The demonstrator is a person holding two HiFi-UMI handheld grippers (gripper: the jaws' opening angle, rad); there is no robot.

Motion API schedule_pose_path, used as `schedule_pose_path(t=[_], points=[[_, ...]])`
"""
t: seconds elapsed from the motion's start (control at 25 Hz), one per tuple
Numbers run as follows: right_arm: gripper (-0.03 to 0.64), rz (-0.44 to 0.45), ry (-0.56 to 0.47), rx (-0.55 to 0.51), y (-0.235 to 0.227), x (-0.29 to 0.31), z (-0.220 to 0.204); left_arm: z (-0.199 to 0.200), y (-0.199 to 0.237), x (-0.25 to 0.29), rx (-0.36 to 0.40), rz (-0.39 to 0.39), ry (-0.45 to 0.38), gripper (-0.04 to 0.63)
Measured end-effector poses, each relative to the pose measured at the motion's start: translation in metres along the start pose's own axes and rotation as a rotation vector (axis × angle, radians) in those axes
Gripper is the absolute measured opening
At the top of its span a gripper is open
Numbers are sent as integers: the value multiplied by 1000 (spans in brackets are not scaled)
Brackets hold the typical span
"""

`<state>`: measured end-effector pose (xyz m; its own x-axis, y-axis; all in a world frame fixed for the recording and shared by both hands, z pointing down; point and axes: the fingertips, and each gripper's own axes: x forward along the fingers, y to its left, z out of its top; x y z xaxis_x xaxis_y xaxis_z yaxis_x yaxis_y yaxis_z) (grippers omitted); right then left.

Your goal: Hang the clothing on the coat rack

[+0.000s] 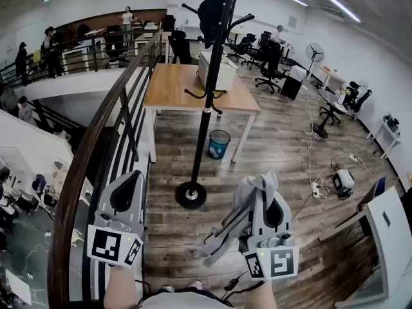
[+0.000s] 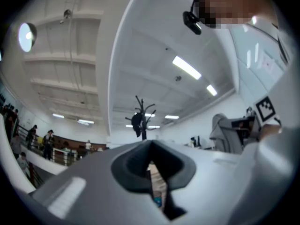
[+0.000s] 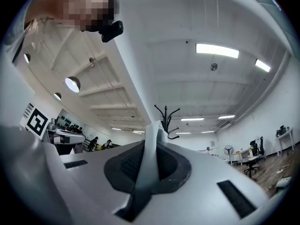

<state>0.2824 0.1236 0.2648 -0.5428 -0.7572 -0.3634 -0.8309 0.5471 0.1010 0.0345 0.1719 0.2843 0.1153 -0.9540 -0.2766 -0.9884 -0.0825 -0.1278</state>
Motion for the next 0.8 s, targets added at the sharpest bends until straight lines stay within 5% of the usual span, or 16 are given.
schedule_pose_path(t=[0.8], points=[[8, 59, 7, 19, -39, 29, -12, -8, -24, 51, 14, 11, -8, 7]])
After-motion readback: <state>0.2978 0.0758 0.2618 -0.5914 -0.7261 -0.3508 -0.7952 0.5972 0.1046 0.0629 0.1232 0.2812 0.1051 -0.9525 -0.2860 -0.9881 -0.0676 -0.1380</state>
